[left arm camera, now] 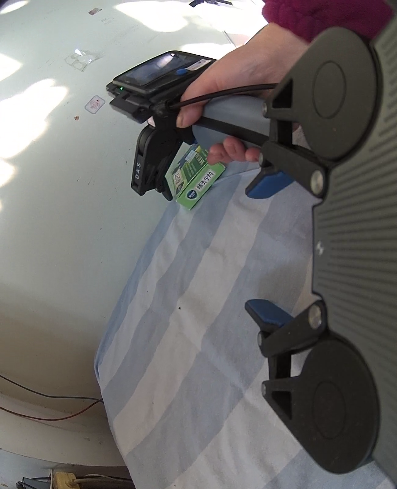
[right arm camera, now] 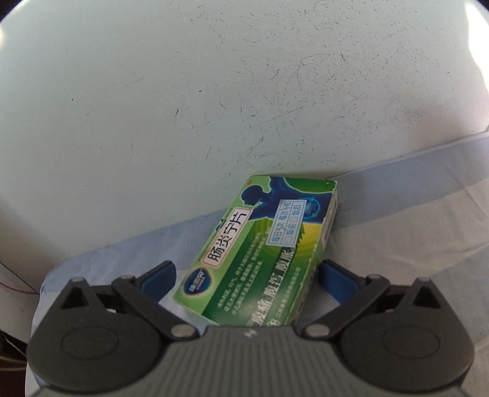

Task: Organize objects
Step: 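Close the right gripper on the green medicine box, then lift the green box and carry it toward the tin with the right gripper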

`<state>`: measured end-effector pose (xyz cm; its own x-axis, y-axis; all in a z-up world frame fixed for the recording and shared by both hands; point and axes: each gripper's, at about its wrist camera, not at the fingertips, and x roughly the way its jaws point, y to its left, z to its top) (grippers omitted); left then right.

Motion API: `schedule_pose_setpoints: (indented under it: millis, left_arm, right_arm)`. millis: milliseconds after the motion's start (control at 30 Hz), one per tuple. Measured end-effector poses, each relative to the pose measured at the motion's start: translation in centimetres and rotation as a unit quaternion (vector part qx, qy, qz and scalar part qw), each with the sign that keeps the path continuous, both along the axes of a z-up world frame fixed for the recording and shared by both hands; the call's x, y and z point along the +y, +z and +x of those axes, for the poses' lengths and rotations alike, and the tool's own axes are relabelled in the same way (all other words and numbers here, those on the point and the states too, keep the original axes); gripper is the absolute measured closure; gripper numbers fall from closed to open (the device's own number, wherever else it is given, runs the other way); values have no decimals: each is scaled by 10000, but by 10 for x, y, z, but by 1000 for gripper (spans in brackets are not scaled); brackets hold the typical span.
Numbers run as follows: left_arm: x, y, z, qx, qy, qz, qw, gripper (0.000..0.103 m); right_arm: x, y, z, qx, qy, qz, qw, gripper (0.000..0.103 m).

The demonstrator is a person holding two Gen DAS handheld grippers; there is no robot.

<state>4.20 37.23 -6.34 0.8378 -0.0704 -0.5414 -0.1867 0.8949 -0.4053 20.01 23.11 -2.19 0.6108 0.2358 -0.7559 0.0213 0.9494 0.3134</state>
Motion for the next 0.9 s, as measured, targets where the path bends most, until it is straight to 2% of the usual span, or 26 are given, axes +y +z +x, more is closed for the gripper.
schedule_pose_setpoints:
  millis: [67,133,200,267,367,400,533,633,700,800,900]
  left_arm:
    - [1,0,1,8,4,-15,10000,29]
    - [3,0,1,4,30,-50,10000,29]
    - [4,-1,2,17,64,-44,10000,29]
    - [4,-1,2,33,92,-21,10000,29]
    - [4,-1,3,46,81,4,10000,29]
    - [3,-1,4,50,66,19,10000,29]
    - [-9,-2,6,52,-253,251,9994,29]
    - [-32,-2,4,-41,-890,545,9945,29]
    - [-48,-2,-2,-188,-1332,626,9889,29]
    - [-75,-2,-16,-479,-2186,616,9727,29]
    - [-100,-5,-20,-337,-2824,231,9584,29]
  right_arm:
    - [8,0,4,60,-89,-256,9996,0]
    - [22,-2,6,83,-60,-734,9973,0]
    - [34,-7,2,-81,89,-1136,9935,0]
    - [30,-10,-5,-281,374,-1133,9925,0]
    - [13,-8,-24,-389,926,-1104,9888,16]
    - [4,-7,-37,-449,1212,-1282,9833,16]
    - [-61,-6,-105,-699,1890,-1392,9696,18]
    - [-128,-4,-162,-771,2196,-1309,9637,18]
    - [-175,-3,-198,-842,2308,-1405,9591,18]
    - [-245,1,-251,-765,2450,-1388,9565,18]
    - [-301,6,-291,-777,2495,-1608,9518,16]
